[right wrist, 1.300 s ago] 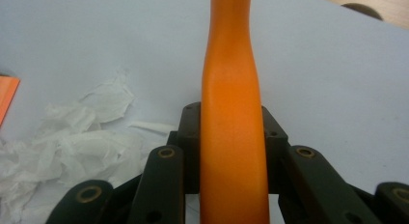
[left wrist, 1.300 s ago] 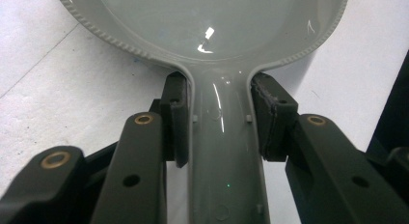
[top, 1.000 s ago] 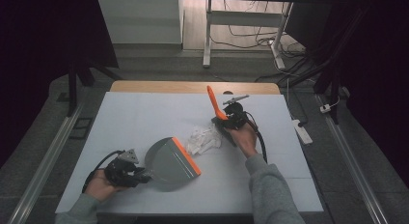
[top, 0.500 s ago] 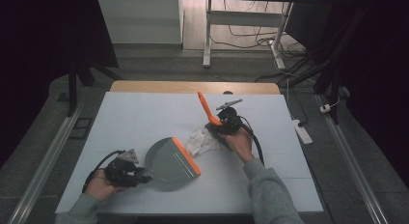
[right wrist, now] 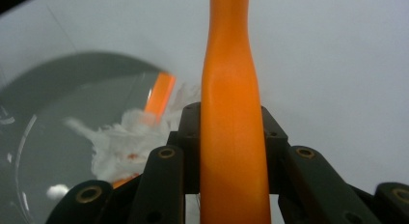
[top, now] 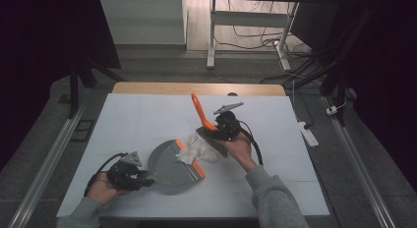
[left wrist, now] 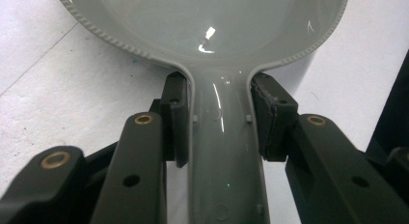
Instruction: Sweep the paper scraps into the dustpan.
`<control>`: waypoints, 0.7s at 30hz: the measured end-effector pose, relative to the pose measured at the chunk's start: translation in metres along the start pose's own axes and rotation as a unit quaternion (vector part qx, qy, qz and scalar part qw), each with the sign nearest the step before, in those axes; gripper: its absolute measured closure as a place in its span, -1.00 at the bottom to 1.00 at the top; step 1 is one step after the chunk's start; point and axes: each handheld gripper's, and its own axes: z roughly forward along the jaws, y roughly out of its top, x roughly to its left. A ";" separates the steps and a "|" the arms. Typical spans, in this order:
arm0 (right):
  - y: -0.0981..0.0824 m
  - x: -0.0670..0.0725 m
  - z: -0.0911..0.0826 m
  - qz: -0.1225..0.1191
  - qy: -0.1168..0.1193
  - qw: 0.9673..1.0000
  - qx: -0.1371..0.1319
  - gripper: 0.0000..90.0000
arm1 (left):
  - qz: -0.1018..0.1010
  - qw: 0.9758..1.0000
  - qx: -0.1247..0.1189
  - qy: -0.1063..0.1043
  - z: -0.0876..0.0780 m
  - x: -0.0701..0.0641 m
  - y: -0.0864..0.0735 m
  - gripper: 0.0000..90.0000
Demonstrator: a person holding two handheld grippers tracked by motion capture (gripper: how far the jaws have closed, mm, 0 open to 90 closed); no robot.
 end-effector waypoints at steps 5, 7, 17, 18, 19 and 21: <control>0.010 -0.007 -0.009 0.003 -0.023 1.000 -0.010 0.56 | 0.000 1.000 0.000 0.000 0.000 0.000 0.000 0.38; 0.013 -0.012 -0.008 -0.002 -0.042 0.999 -0.006 0.56 | 0.001 1.000 0.001 0.000 0.000 0.000 0.000 0.38; 0.016 -0.029 0.028 -0.004 -0.076 0.996 0.045 0.56 | 0.002 1.000 0.001 -0.001 0.000 0.001 0.000 0.38; 0.015 -0.030 0.031 -0.006 -0.075 0.996 0.048 0.56 | 0.002 1.000 0.001 -0.001 0.000 0.001 0.000 0.38; 0.014 -0.029 0.033 -0.006 -0.074 0.996 0.051 0.56 | 0.002 1.000 0.001 -0.001 0.000 0.001 0.000 0.38; 0.013 -0.028 0.036 -0.007 -0.070 0.996 0.055 0.56 | 0.000 1.000 0.000 -0.001 0.000 0.000 0.000 0.38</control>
